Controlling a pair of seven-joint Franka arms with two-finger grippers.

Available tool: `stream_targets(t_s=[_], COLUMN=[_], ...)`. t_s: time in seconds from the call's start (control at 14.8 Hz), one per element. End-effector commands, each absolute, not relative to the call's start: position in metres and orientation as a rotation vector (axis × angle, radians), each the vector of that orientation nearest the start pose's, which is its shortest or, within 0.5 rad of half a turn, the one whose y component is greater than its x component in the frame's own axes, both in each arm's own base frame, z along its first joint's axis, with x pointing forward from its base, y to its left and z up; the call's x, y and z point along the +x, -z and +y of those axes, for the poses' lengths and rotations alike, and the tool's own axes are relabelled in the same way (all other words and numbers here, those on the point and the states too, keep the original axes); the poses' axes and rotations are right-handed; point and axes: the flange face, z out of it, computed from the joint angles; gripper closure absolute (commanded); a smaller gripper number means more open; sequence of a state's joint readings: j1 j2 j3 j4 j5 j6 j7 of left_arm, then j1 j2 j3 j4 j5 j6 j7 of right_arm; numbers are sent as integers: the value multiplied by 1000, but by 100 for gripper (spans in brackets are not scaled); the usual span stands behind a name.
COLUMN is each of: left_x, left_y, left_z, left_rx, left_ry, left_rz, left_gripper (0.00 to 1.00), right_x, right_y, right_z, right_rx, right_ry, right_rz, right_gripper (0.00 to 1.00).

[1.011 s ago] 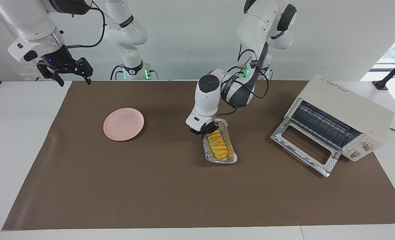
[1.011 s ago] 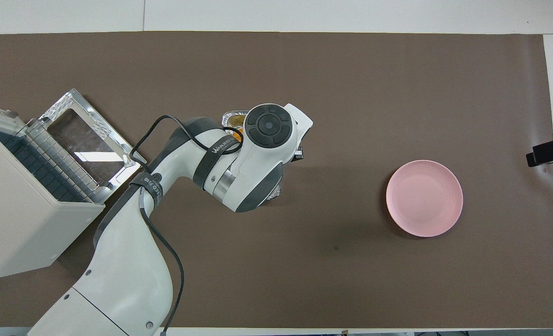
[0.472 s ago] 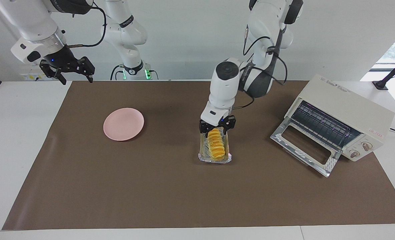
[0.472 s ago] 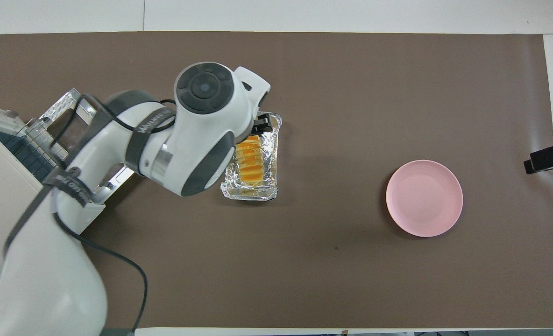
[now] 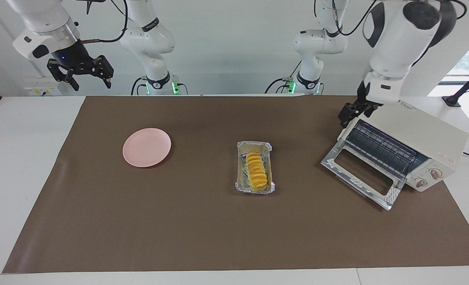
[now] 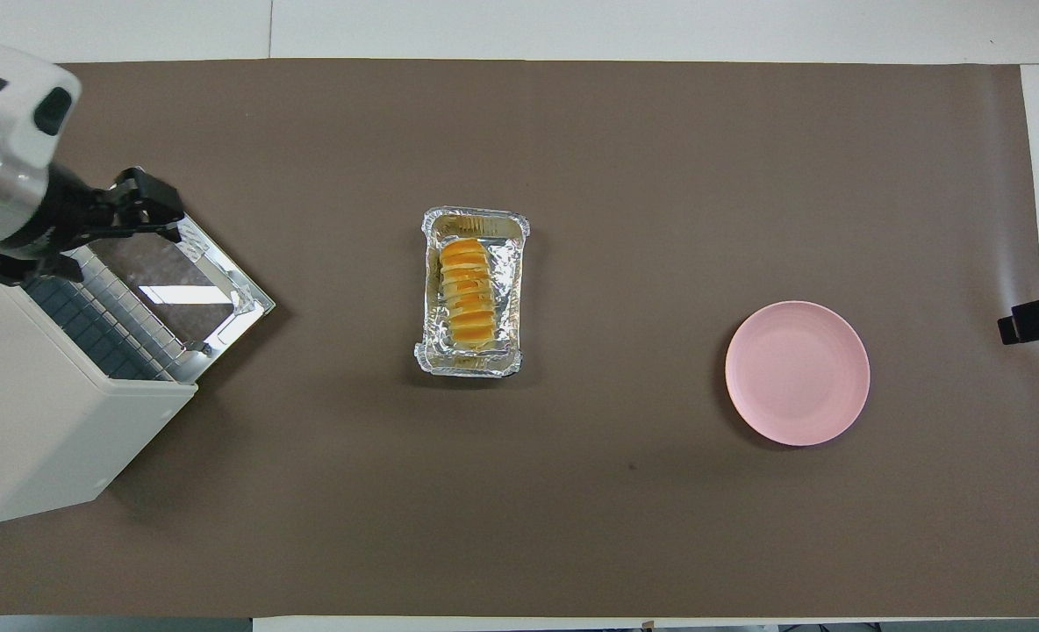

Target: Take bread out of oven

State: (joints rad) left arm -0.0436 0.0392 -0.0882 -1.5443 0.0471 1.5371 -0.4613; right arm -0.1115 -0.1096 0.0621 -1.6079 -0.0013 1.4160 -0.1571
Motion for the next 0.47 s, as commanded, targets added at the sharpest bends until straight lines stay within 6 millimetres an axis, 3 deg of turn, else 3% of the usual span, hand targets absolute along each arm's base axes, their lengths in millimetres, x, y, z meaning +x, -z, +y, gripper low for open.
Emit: stream_targets(t_s=[0.0, 0.13, 0.34, 0.4], left_x=[537, 525, 512, 511], left_y=[-622, -619, -624, -628], left_z=[-35, -34, -33, -17], left_rx=[-3060, -3045, -3065, -3070], left_ry=[-130, -231, -306, -292], left_rz=[-437, -397, -174, -207], left_gripper=[0, 0, 0, 0], right_x=[504, 513, 531, 550], right_y=[-635, -616, -573, -542], right_z=[22, 64, 139, 167], right_rx=[-3132, -3137, -3128, -3122], right_ry=[-90, -13, 12, 1], right_rz=[-180, -117, 56, 109], right_gripper=[0, 0, 0, 0])
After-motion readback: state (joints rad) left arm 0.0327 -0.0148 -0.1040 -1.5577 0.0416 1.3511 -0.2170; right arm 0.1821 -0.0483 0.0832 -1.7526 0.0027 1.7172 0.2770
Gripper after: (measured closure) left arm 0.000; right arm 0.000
